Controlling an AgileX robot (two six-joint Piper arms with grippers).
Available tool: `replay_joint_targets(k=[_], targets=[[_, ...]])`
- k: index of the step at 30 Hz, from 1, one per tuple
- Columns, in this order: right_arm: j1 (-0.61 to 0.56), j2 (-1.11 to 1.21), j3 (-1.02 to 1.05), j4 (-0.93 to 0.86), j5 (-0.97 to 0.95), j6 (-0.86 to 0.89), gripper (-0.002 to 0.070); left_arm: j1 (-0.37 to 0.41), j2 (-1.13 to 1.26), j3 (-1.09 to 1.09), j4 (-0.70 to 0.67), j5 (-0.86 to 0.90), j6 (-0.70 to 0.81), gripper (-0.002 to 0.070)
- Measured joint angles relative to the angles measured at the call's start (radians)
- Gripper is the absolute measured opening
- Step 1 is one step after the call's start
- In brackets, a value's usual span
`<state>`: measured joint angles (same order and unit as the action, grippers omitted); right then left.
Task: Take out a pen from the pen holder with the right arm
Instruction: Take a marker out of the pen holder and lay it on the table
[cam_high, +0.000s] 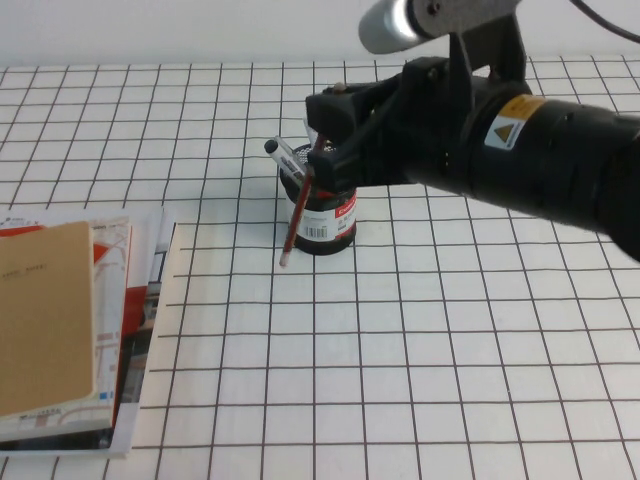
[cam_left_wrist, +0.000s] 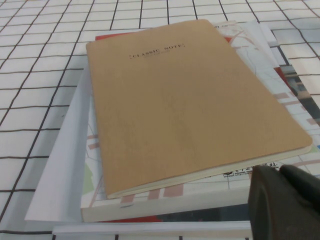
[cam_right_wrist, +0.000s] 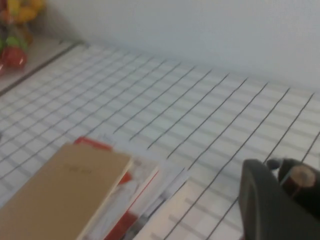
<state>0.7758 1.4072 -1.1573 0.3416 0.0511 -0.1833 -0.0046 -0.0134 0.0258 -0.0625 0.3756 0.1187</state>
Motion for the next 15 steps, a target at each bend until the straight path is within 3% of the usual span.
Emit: replay_joint_targets(k=[6,10,15], targets=[[0.0,0.048,-0.236,-0.012,0.526,0.118,0.0031,0.0,0.0,0.0,0.0,0.0,0.0,-0.0004],[0.0,0.16,-0.366,-0.016,0.734,0.183,0.0031,0.0,0.0,0.0,0.0,0.0,0.0,-0.0004],[-0.002,0.34,-0.48,0.016,0.832,0.23,0.0031,0.0,0.0,0.0,0.0,0.0,0.0,-0.0004]])
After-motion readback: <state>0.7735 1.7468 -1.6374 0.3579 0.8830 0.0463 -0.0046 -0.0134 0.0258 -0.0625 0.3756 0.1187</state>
